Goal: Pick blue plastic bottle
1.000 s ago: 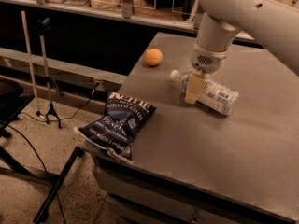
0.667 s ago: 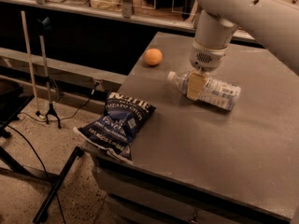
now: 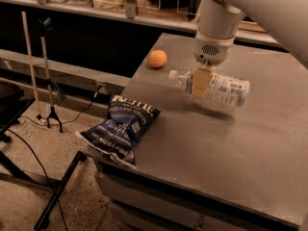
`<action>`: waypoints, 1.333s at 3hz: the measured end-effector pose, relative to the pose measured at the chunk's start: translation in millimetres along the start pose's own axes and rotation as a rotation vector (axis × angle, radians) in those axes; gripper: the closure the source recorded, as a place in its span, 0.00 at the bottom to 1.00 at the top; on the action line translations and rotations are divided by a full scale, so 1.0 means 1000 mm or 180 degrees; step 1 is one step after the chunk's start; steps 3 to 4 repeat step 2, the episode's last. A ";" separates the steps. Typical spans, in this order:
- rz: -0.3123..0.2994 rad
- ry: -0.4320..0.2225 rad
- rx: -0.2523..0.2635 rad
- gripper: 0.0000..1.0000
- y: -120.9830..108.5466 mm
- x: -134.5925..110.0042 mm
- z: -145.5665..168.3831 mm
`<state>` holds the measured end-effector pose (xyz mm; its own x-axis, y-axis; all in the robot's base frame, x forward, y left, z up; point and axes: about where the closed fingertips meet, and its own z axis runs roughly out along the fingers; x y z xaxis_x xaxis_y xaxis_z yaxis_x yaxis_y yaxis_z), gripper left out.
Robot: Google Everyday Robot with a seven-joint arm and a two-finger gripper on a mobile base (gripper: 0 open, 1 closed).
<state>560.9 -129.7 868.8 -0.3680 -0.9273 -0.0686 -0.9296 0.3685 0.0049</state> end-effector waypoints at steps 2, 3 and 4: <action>-0.0177 -0.0035 0.0049 1.00 -0.001 -0.009 -0.018; -0.0177 -0.0035 0.0049 1.00 -0.001 -0.009 -0.018; -0.0177 -0.0035 0.0049 1.00 -0.001 -0.009 -0.018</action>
Offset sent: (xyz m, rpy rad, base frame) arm 0.0028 0.0052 0.0162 0.0021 -0.0169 0.0470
